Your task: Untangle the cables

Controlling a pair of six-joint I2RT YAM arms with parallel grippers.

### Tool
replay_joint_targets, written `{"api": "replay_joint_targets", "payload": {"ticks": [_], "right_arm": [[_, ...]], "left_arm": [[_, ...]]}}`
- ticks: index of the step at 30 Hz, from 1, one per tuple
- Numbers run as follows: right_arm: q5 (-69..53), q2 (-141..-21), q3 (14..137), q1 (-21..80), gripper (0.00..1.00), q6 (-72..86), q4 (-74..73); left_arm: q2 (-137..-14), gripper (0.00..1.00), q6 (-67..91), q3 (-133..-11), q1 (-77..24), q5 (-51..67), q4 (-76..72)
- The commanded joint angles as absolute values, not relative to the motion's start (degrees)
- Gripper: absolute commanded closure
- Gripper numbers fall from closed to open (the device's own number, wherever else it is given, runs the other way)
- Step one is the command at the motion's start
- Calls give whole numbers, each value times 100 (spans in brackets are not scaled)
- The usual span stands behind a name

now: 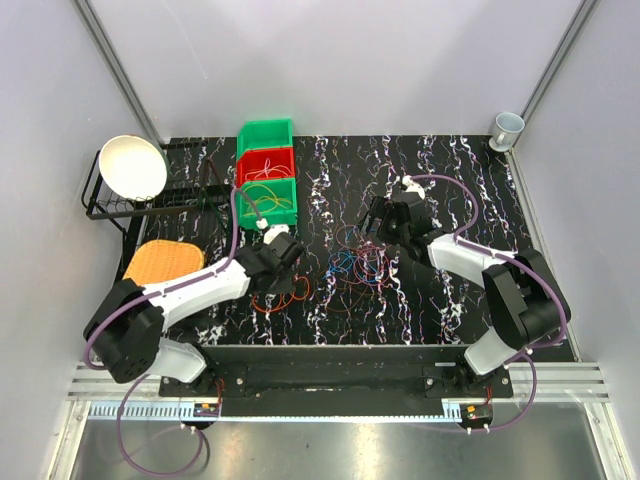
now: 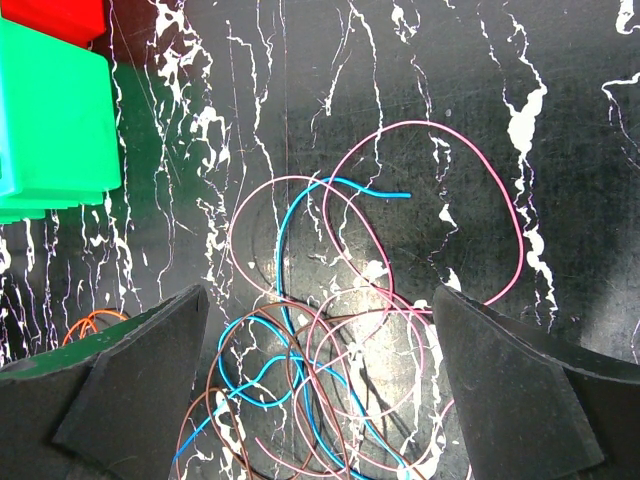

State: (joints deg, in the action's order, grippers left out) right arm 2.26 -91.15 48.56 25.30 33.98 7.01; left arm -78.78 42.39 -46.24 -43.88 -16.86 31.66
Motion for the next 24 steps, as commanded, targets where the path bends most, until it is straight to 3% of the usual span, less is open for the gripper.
{"api": "replay_joint_targets", "payload": {"ticks": [1,2,5,13,24], "right_arm": [[141,-9114,5036,2479,0,3437,809],[141,-9114,5045,2479,0,3437,809],[123,-9114,5045,2470,0,3437,800],[88,-9123,5045,2470,0,3463,800],[18,-9219,5098,2461,0,3507,791]], "left_arm": [[-7805,52,4280,-4878,-4430,-1591,2953],[-7761,39,4280,-4887,-4430,-1652,3005],[-7568,26,4333,-4913,-4430,-1731,3155],[-7523,24,4964,-4746,-4438,-2258,3199],[-8349,25,5300,-4790,-4430,-2426,2672]]}}
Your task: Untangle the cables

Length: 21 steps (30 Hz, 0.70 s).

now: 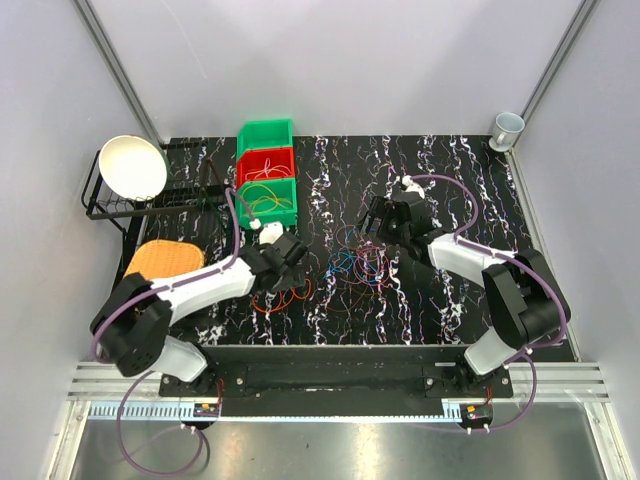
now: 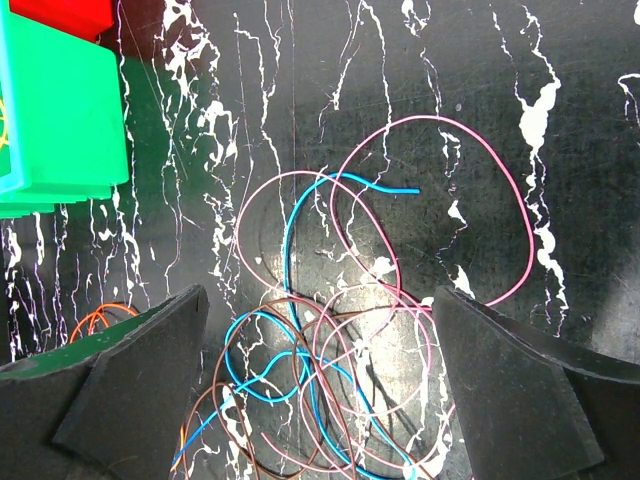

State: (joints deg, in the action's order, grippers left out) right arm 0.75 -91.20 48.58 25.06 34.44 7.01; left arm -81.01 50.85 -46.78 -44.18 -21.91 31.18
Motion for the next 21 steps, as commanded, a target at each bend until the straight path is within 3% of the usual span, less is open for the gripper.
{"api": "replay_joint_targets", "payload": {"ticks": [1,7,14,17,20,21], "right_arm": [[18,-9228,5098,2461,0,3516,782],[9,-9211,5106,2452,0,3516,773],[-123,-9220,5106,2452,0,3542,782],[-132,-9237,5106,2452,0,3533,782],[-132,-9246,5106,2443,0,3533,782],[-132,-9255,5115,2443,0,3559,782]], "left_arm": [[-8480,25,5343,-4799,-4430,-2434,2663],[-8797,28,5440,-4773,-4421,-2487,2584],[-9105,40,5423,-4772,-4430,-2487,2505],[-9211,52,5440,-4764,-4421,-2549,2558],[-9272,68,5458,-4711,-4421,-2584,2531],[-9316,78,5458,-4676,-4430,-2584,2470]]}}
